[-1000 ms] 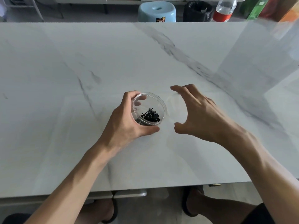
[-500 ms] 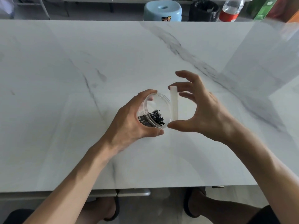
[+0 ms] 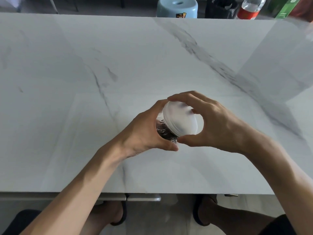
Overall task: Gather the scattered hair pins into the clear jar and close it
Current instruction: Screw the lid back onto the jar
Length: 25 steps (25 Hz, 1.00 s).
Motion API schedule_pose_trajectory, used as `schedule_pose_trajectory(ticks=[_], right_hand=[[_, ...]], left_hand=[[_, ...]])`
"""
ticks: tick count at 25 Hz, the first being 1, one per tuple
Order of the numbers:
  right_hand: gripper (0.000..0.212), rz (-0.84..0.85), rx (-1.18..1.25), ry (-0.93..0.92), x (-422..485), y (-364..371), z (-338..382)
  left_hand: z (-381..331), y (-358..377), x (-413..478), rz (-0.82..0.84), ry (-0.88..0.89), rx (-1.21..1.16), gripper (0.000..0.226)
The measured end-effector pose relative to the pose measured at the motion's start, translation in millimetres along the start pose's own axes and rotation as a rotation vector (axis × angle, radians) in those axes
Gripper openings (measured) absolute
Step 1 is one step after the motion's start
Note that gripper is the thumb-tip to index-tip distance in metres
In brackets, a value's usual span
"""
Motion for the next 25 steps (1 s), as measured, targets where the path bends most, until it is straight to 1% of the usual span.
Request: schedule_pose_trajectory(ticks=[2, 5, 9, 17, 20, 22, 25], right_hand=[[0.082, -0.001, 0.007, -0.006, 0, 0, 0], [0.081, 0.014, 0.019, -0.005, 0, -2, 1], [0.079, 0.051, 0.040, -0.016, -1, -3, 4], [0.081, 0.091, -0.017, -0.050, -2, -5, 6], [0.078, 0.054, -0.032, 0.021, -2, -4, 6], [0.076, -0.016, -0.059, 0.125, -1, -2, 8], [0.079, -0.103, -0.180, 0.284, 1, 2, 17]], left_hand=[[-1, 0, 0, -0.033, -0.005, 0.039, 0.098], [-1, -1, -1, -0.060, -0.015, 0.084, 0.089], [-1, -2, -2, -0.036, -0.007, 0.092, 0.086], [-1, -4, -1, 0.010, 0.018, 0.050, 0.087], [-1, -3, -1, -0.031, 0.019, 0.072, 0.088], [-1, -1, -2, -0.061, 0.018, 0.060, 0.086], [-3, -1, -2, -0.096, 0.026, 0.049, 0.083]])
Point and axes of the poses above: each hand's wrist, its own x-axis towards the middle knuckle, its own y-axis out of the palm, z = x × y, the point moved 2 cm from there along x, towards the middle knuckle, and after that the axes turned 5 degrees about z, right-handed, at the moved point
